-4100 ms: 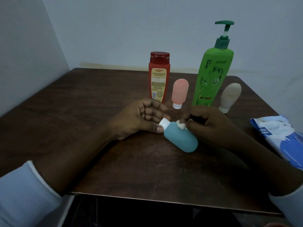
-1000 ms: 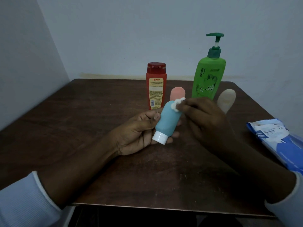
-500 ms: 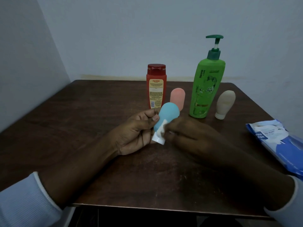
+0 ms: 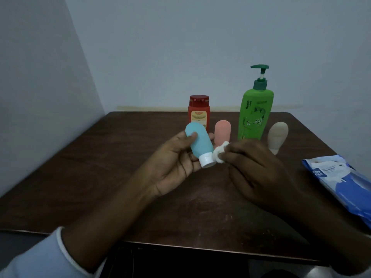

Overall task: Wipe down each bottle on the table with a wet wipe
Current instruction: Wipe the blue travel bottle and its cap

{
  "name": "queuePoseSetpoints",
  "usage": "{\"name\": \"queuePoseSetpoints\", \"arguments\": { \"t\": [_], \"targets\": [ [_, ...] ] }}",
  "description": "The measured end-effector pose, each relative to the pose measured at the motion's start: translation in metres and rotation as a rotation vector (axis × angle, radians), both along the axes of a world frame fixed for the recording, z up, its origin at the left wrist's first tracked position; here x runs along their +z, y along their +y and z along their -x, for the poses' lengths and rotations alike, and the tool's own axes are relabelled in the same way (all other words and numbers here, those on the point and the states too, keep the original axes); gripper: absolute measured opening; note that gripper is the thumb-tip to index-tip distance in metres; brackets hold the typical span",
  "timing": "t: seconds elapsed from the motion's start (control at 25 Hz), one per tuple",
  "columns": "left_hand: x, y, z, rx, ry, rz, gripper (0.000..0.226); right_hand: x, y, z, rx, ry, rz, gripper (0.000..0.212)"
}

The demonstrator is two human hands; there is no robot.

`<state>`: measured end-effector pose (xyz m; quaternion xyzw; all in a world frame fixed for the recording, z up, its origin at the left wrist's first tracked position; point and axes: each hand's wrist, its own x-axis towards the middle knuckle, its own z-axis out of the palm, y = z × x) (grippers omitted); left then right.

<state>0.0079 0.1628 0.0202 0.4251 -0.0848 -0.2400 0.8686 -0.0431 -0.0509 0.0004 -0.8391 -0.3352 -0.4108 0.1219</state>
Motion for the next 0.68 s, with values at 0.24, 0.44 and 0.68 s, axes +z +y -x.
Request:
{"name": "queuePoseSetpoints", "arguments": {
  "t": [0.24, 0.44, 0.68],
  "targets": [
    [-0.008, -0.012, 0.04, 0.213, -0.027, -0.001, 0.049, -0.011, 0.014, 0.035, 0.019, 0.003, 0.002, 0.027],
    [-0.014, -0.018, 0.066, 0.266, -0.022, 0.04, 0.061, -0.006, 0.014, 0.061, -0.002, 0.033, -0.125, 0.025],
    [-0.015, -0.019, 0.074, 0.371, -0.054, 0.015, 0.046, -0.009, 0.02, 0.06, -0.09, 0.006, -0.163, 0.026]
  ]
}}
